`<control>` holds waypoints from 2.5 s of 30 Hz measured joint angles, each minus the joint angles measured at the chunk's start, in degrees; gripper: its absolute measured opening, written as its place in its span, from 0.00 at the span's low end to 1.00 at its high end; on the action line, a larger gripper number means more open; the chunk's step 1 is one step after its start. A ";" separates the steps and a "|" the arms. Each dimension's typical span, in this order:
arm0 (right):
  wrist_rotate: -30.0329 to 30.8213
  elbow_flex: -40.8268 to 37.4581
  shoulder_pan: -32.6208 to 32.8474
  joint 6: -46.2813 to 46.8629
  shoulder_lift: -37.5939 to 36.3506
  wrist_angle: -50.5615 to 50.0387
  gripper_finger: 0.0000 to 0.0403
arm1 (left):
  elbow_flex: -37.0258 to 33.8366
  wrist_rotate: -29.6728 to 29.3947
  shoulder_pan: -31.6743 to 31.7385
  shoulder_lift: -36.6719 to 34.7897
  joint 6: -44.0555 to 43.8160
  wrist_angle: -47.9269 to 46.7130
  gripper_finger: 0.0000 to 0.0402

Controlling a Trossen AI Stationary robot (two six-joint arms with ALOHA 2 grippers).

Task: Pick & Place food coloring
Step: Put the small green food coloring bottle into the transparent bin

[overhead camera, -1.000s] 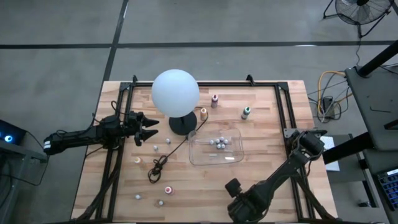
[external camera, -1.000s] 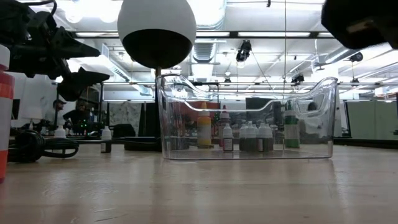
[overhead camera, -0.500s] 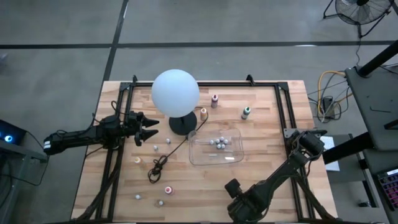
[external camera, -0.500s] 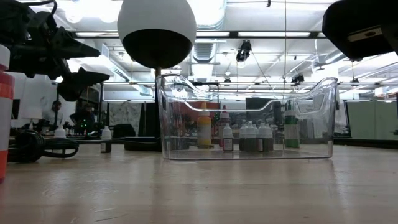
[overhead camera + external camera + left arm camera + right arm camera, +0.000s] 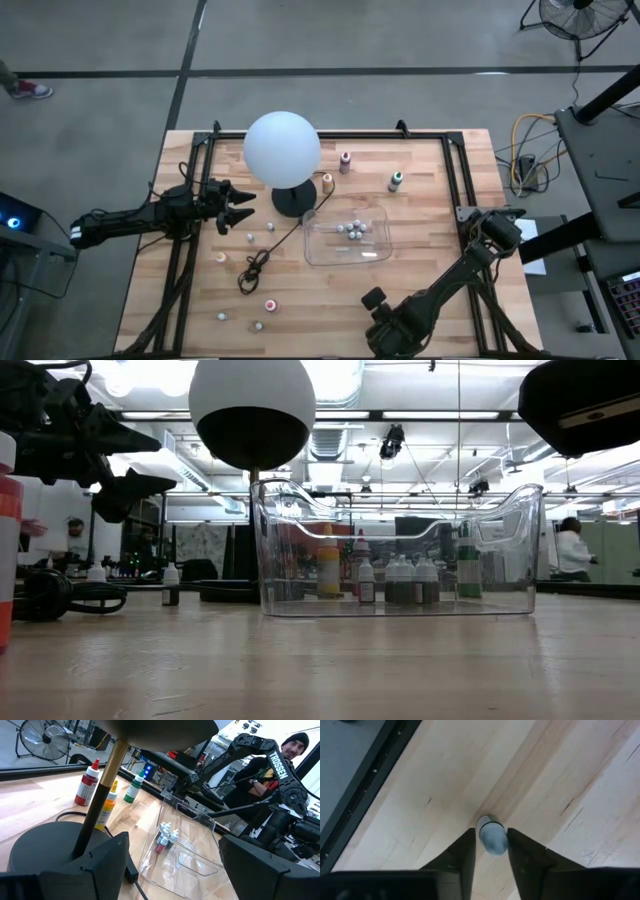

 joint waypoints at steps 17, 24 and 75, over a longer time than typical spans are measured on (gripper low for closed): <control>1.06 5.46 -2.32 -0.38 -10.98 -12.21 0.15 | 0.00 0.01 0.00 0.02 -0.02 -0.02 0.70; 6.13 9.65 -2.99 2.73 -19.83 -23.15 0.13 | 0.00 0.02 0.00 0.02 -0.01 -0.02 0.70; 6.17 10.32 -37.59 -19.50 -12.51 -24.93 0.13 | 0.00 0.00 0.01 0.01 0.00 -0.02 0.70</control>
